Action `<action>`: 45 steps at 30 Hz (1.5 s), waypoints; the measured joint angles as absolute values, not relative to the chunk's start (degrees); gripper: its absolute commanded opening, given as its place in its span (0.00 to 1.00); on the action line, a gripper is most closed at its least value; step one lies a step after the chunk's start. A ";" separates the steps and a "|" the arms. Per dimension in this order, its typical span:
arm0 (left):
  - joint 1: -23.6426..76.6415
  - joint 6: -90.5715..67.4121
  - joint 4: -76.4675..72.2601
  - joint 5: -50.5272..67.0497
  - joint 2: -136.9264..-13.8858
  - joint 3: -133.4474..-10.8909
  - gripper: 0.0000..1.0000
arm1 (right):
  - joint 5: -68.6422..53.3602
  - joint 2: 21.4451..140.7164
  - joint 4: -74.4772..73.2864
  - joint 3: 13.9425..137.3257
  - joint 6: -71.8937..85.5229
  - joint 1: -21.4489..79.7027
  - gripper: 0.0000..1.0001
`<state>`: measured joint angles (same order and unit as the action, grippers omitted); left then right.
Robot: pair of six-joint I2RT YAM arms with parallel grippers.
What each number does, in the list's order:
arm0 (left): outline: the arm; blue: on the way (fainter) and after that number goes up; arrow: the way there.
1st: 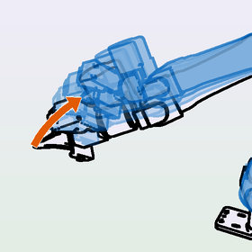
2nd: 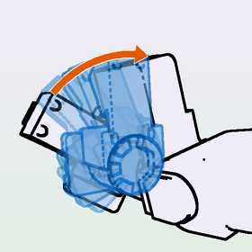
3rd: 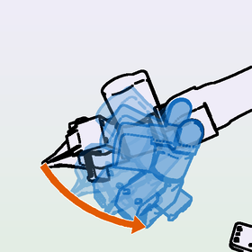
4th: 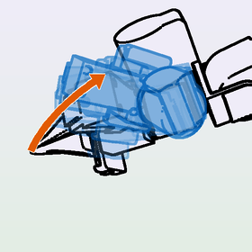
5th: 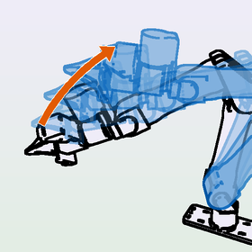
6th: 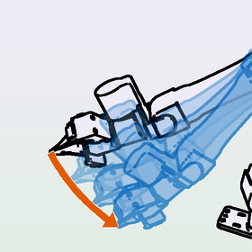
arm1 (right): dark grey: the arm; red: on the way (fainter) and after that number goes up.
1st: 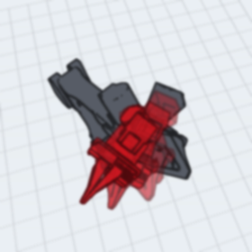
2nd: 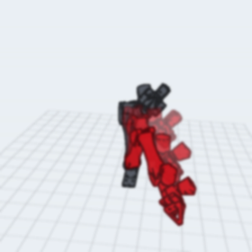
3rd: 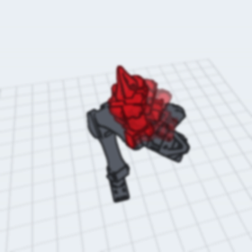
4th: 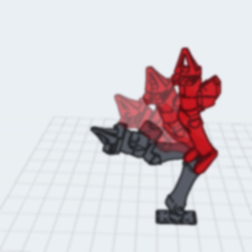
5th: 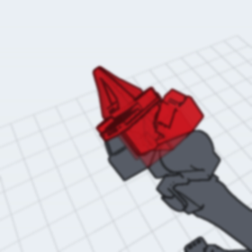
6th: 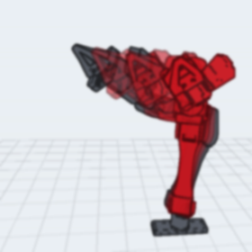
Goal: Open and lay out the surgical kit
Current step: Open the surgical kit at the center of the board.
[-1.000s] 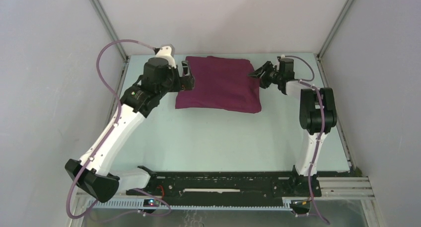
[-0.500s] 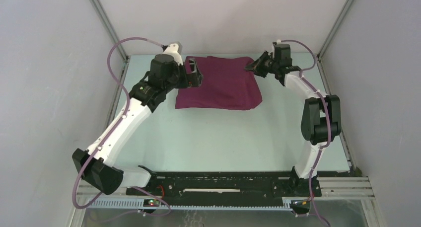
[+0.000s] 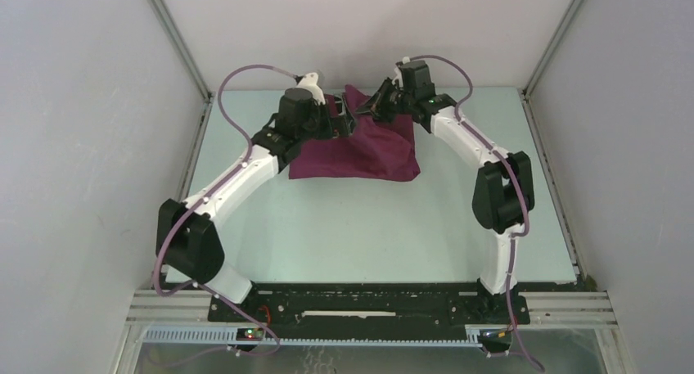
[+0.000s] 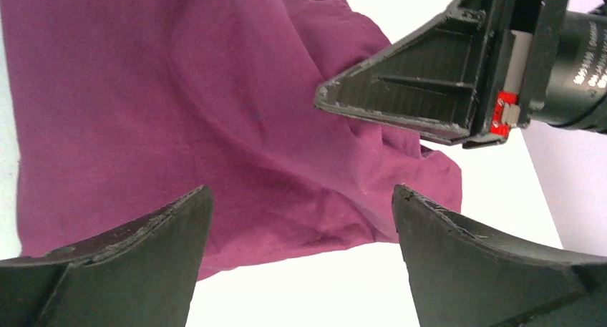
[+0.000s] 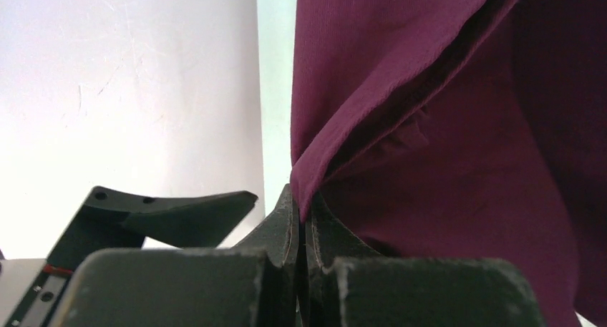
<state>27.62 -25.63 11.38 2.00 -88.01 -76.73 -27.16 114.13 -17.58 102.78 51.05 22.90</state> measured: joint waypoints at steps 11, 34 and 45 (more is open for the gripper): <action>27.64 -30.20 2.94 3.20 -88.73 -70.02 0.88 | -30.92 119.31 -12.64 102.78 63.29 23.99 0.00; 26.72 -32.47 4.40 -4.12 -92.97 -69.78 0.00 | -32.18 119.44 -11.70 107.74 65.76 26.65 0.83; 17.50 -27.29 12.27 -11.00 -88.97 -72.44 0.00 | -24.40 119.44 -27.86 115.98 47.86 22.02 0.82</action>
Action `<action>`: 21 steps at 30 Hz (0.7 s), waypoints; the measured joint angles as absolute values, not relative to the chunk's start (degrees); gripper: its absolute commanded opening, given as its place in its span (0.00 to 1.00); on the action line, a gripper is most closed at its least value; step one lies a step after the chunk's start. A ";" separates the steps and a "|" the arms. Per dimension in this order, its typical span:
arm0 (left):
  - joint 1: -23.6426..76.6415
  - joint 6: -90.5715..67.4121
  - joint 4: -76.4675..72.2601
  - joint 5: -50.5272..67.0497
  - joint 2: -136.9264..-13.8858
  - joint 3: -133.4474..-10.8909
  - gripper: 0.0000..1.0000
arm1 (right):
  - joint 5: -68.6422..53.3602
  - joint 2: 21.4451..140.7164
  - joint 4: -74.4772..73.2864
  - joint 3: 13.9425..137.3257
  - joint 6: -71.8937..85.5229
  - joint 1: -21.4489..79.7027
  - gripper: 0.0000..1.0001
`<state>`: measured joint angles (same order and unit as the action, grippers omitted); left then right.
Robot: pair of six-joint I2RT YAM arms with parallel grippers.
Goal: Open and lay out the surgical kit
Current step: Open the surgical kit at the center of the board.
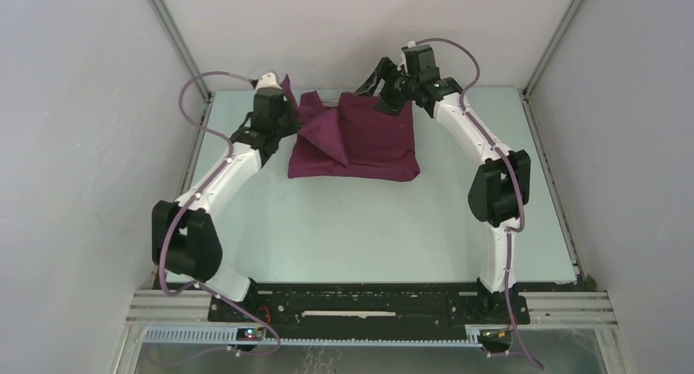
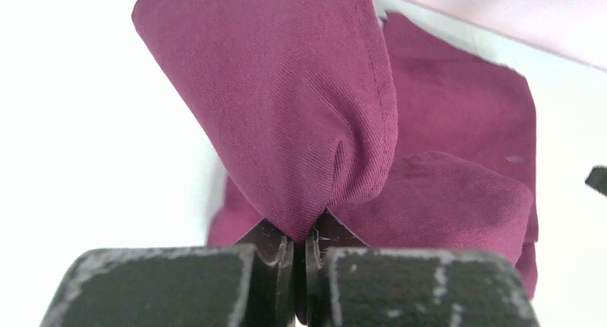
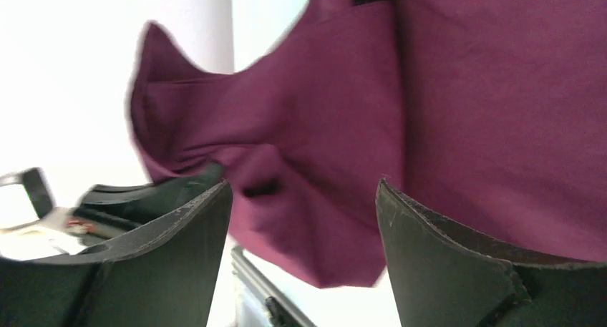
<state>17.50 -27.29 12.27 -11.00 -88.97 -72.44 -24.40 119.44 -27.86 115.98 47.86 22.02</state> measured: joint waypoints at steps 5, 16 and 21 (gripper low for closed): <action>13.37 -25.30 14.15 -14.50 -85.36 -73.97 0.00 | -20.10 120.88 -32.29 118.85 40.93 22.94 0.80; 6.72 -20.56 15.70 -17.82 -83.55 -79.24 0.00 | -12.38 131.87 -38.85 127.17 29.95 31.33 0.78; 4.16 -18.83 15.59 -17.26 -83.68 -81.49 0.00 | -9.80 136.05 -38.98 130.08 26.44 35.05 0.80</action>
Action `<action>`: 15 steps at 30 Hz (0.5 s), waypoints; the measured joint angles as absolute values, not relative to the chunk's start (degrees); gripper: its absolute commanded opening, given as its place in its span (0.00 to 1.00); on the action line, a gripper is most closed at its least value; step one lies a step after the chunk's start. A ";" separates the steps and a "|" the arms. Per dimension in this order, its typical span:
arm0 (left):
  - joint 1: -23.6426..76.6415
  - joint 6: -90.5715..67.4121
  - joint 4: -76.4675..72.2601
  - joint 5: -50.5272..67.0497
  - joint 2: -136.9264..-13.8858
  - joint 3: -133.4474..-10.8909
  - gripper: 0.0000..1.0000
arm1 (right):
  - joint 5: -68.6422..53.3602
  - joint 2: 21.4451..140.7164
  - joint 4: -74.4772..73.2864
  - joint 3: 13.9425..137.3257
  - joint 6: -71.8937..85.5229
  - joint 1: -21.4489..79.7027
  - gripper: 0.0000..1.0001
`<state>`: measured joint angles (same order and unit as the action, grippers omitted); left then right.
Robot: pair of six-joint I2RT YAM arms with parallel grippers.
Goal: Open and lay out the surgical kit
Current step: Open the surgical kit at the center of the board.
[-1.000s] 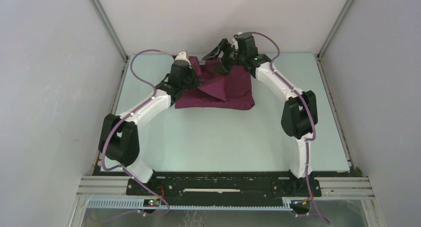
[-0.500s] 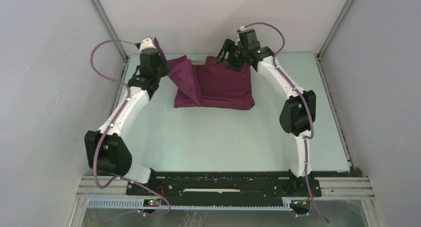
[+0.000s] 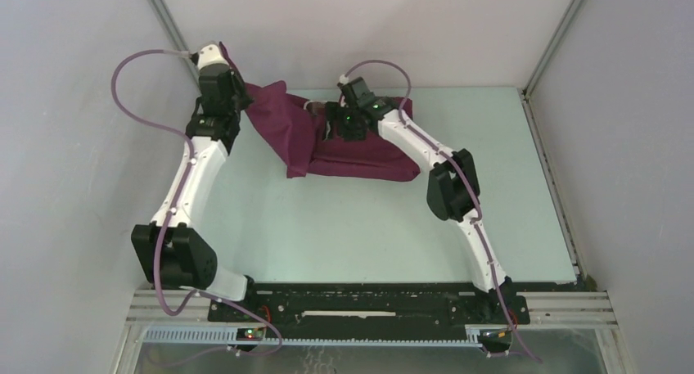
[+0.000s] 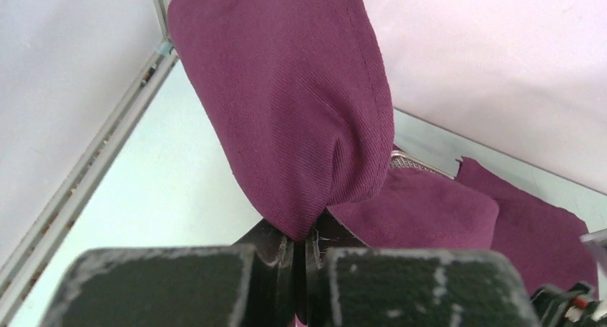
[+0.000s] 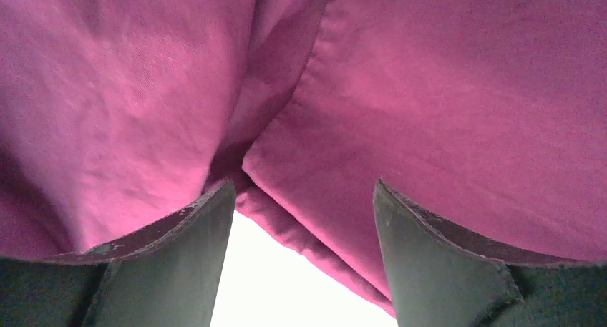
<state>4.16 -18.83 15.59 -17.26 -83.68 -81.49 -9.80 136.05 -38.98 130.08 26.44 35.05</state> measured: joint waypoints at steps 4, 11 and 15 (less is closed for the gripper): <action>3.27 -17.12 15.55 -17.15 -84.12 -83.70 0.00 | -8.12 137.93 -38.98 131.39 24.12 37.65 0.80; 1.98 -14.90 15.79 -17.17 -84.49 -86.28 0.00 | -5.76 140.55 -37.80 134.65 22.90 39.90 0.79; 0.34 -14.46 16.86 -17.45 -85.17 -87.92 0.00 | -3.84 141.40 -37.17 134.65 22.85 40.27 0.76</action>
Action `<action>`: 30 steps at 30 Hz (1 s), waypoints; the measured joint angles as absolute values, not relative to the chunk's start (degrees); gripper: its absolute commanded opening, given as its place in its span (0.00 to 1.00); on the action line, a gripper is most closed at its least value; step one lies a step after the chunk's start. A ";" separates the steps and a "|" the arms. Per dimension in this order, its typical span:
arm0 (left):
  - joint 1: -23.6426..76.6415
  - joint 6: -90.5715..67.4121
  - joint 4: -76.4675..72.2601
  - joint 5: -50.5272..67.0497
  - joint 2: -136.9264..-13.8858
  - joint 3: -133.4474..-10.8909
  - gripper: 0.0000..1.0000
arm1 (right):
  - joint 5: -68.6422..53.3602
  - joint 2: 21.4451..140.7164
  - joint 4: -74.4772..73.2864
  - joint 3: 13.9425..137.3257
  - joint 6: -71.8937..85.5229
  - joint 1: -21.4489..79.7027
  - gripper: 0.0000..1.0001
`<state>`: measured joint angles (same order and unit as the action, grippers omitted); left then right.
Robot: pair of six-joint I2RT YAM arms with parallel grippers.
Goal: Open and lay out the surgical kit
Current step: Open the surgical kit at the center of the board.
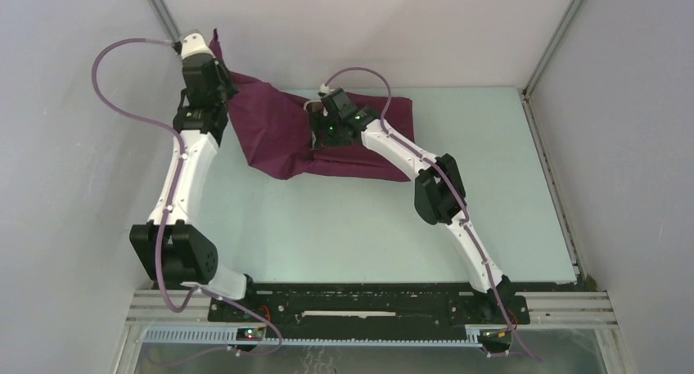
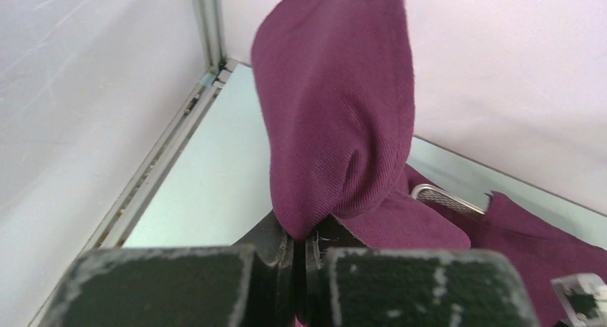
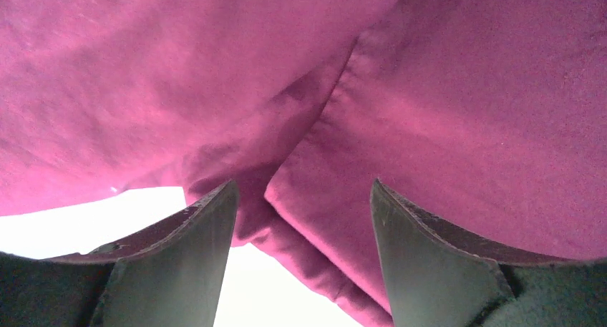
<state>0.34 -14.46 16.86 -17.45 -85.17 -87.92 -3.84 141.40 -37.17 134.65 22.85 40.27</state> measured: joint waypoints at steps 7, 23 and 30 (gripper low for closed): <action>-4.34 -14.15 19.03 -17.80 -87.83 -90.39 0.00 | -2.96 142.85 -36.10 134.65 22.96 40.25 0.76; -12.99 -15.05 19.35 -17.26 -95.79 -93.14 0.00 | 0.19 146.34 -35.77 137.64 17.80 43.86 0.71; -13.10 -15.29 19.18 -17.15 -96.82 -93.14 0.00 | 5.19 146.34 -37.10 137.64 12.56 47.44 0.63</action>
